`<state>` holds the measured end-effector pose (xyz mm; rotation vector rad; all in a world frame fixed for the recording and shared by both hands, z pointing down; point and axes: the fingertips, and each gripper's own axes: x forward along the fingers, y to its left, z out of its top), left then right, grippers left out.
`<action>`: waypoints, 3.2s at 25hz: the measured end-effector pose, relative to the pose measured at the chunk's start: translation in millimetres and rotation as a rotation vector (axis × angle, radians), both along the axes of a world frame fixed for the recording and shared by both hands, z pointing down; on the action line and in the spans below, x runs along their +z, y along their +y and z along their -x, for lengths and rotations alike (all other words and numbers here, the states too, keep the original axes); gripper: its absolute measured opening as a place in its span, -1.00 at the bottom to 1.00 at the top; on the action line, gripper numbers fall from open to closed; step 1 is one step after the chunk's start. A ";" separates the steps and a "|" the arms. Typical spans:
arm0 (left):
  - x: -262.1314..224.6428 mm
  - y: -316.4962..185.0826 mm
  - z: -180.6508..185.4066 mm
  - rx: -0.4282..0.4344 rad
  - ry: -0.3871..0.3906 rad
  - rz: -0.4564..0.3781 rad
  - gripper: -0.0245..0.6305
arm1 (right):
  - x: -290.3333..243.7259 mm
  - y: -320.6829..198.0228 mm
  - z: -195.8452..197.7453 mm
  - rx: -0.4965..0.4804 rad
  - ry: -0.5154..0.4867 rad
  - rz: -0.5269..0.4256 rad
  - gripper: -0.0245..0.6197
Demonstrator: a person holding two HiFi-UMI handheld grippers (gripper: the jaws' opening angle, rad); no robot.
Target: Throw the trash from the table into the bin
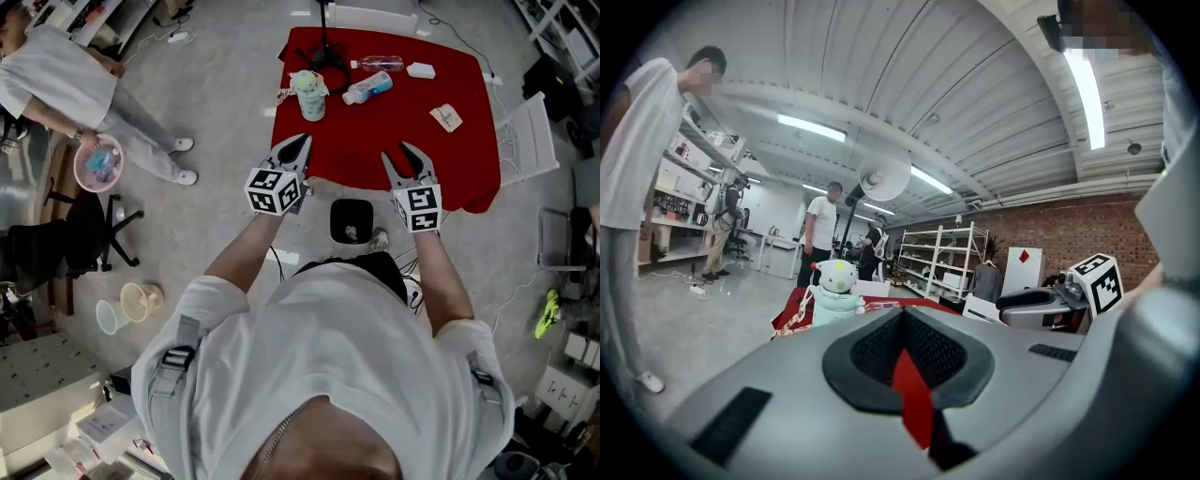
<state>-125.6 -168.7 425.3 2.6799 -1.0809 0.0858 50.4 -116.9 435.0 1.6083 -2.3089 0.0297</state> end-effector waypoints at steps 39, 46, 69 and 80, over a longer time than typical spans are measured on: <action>62.2 -122.6 -76.1 -0.523 -0.057 0.162 -0.90 | 144.7 -248.8 -34.2 -0.946 0.560 0.231 -0.06; 65.8 -118.8 -61.1 -0.589 -0.063 0.179 -0.90 | 160.4 -262.4 -22.8 -1.028 0.665 0.198 0.01; 62.0 -106.5 -27.0 -0.653 -0.049 0.180 -0.90 | 173.5 -279.9 -11.9 -0.998 0.865 0.147 -0.02; 45.8 -95.0 -6.9 -0.607 -0.022 0.132 -0.90 | 114.0 -258.7 -19.6 -0.769 0.652 0.103 -0.03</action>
